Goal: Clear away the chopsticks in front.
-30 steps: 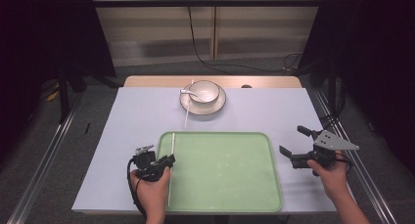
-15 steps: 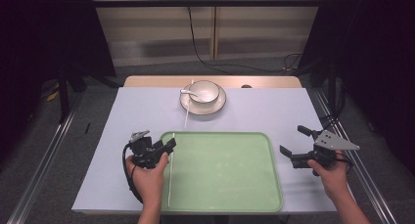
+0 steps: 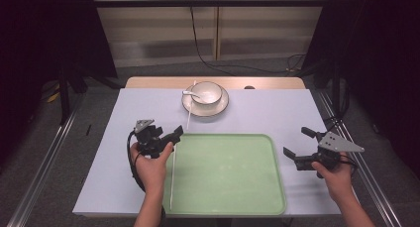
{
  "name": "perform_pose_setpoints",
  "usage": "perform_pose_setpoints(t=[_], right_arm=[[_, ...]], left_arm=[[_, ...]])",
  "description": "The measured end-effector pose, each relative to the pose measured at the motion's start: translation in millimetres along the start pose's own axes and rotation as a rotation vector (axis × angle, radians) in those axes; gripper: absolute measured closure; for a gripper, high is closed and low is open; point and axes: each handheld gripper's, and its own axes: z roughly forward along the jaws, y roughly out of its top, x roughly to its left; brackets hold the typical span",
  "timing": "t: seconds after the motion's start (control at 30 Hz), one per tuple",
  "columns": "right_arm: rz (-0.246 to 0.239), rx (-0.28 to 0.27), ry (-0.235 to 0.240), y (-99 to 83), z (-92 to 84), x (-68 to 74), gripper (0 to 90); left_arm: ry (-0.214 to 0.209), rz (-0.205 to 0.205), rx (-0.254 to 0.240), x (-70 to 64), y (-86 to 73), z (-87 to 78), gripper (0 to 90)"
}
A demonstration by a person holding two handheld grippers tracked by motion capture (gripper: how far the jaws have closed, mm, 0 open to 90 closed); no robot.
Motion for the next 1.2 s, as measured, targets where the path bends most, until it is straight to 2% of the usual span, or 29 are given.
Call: perform_pose_setpoints(t=[0.07,0.1,0.2,0.37,0.57,0.9,0.97,1.2], right_arm=[[0.001,0.002,0.003,-0.1,-0.2,0.2,1.7],[0.001,0.003,0.002,-0.1,-0.2,0.2,1.7],[0.001,0.003,0.002,0.0,-0.1,0.1,1.7],[0.0,0.002,0.002,0.0,-0.4,-0.1,1.6],[0.001,0.003,0.002,0.0,-0.2,-0.1,1.7],[0.0,0.003,0.002,0.0,-0.2,-0.3,1.6],[0.0,0.004,0.0,0.0,-0.3,-0.4,1.6],[0.002,0.002,0.0,0.1,-0.3,-0.2,1.7]], left_arm=[[-0.014,0.002,-0.011,-0.3,3.3,3.0,17.0],[-0.014,0.019,-0.01,0.0,5.5,5.3,16.4],[-0.018,0.032,-0.011,-0.1,9.8,10.8,14.2],[-0.002,0.046,-0.014,-0.1,17.4,20.8,13.0],[-0.005,0.075,-0.013,-0.5,25.8,31.2,12.7],[-0.004,0.08,-0.014,1.5,36.4,47.9,11.4],[-0.016,0.078,-0.012,2.7,37.6,51.4,11.3],[-0.014,0.086,-0.031,4.9,42.6,59.8,10.2]])
